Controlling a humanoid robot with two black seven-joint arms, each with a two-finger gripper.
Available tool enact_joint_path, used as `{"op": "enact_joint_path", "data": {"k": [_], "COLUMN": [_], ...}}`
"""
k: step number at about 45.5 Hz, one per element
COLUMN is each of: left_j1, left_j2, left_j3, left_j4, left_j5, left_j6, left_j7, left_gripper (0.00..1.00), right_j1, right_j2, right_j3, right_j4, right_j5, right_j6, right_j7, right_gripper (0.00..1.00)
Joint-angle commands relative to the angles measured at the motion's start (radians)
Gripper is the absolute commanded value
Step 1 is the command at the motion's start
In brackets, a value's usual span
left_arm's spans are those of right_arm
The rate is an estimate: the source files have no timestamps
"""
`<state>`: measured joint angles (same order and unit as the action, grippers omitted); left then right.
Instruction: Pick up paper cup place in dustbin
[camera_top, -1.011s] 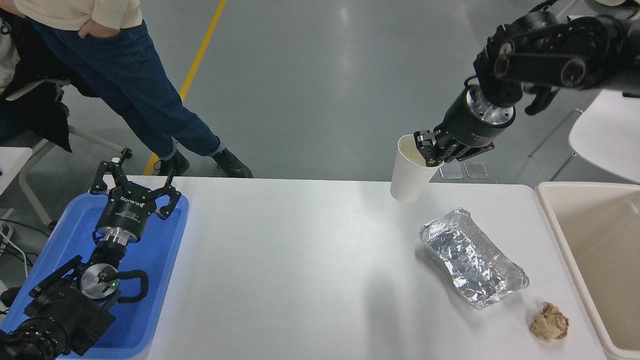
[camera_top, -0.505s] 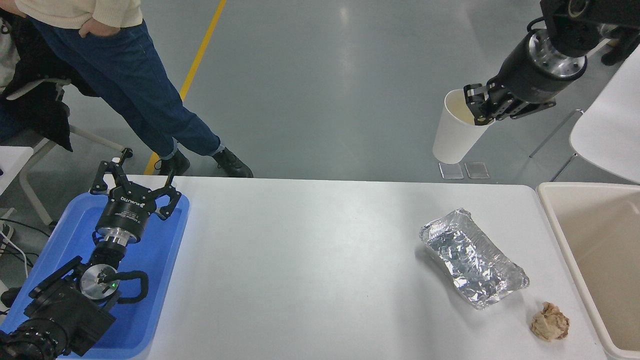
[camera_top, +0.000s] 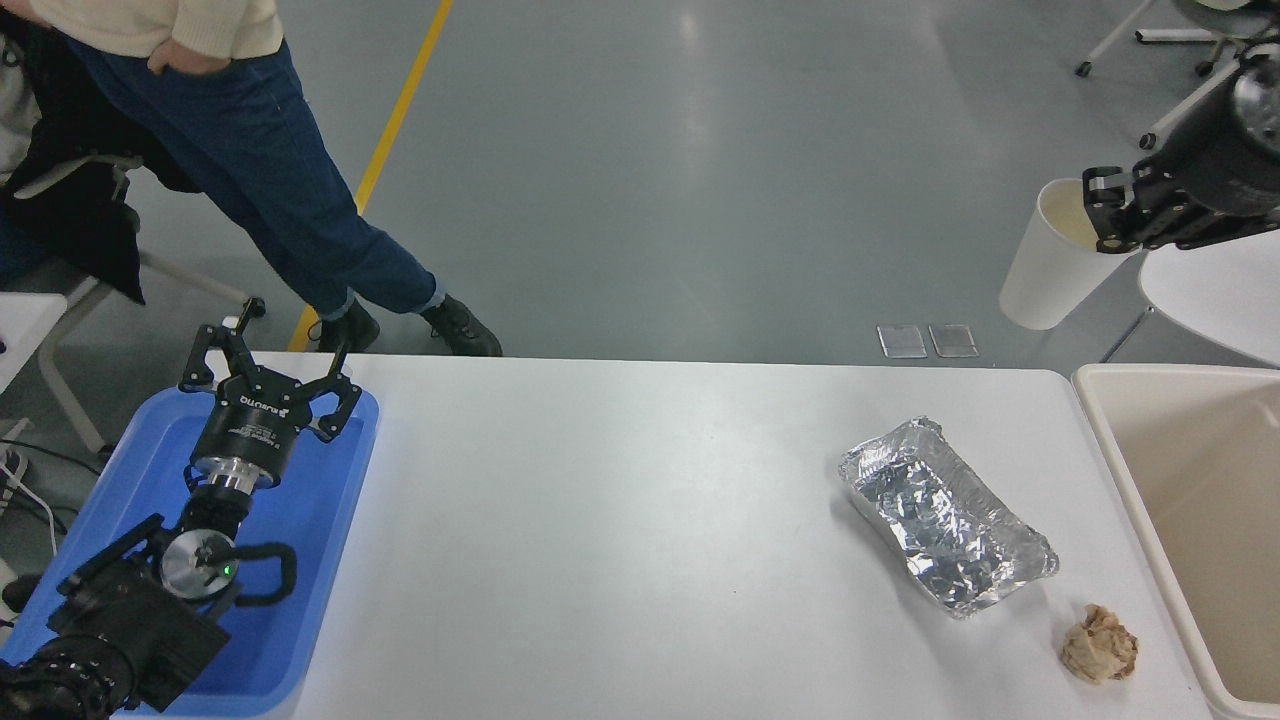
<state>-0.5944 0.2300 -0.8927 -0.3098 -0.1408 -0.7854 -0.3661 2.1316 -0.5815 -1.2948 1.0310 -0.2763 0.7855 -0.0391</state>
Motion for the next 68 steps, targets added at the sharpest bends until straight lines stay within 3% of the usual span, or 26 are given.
{"op": "enact_joint_path", "data": {"k": [1, 10, 26, 40, 52, 68], "left_j1": [0.001, 0.001, 0.001, -0.001, 0.001, -0.001], "left_j2": [0.0, 0.0, 0.0, 0.0, 0.0, 0.0], "left_j3": [0.0, 0.0, 0.0, 0.0, 0.0, 0.0], "left_j4": [0.0, 0.0, 0.0, 0.001, 0.0, 0.0], "left_j5": [0.0, 0.0, 0.0, 0.0, 0.0, 0.0], "left_j6": [0.0, 0.0, 0.0, 0.0, 0.0, 0.0], "left_j7": [0.0, 0.0, 0.0, 0.0, 0.0, 0.0], "left_gripper": [1.0, 1.0, 1.0, 1.0, 1.0, 1.0], "right_j1": [-0.126, -0.301, -0.695, -1.107, -1.3, -1.363], "right_j2": [-0.185, -0.253, -0.275, -0.238, -0.092, -0.021], "right_j3": [-0.005, 0.046, 0.241, 0.587, 0.709, 0.747], "right_j4": [-0.107, -0.219, -0.344, -0.497, -0.739, -0.79], "right_j5": [-0.107, -0.118, -0.107, -0.104, -0.096, -0.096], "right_j6": [0.0, 0.0, 0.0, -0.386, -0.613, -0.689], "right_j7": [-0.001, -0.001, -0.001, 0.001, -0.001, -0.001], "right_gripper": [0.0, 0.0, 0.0, 0.0, 0.0, 0.0]}}
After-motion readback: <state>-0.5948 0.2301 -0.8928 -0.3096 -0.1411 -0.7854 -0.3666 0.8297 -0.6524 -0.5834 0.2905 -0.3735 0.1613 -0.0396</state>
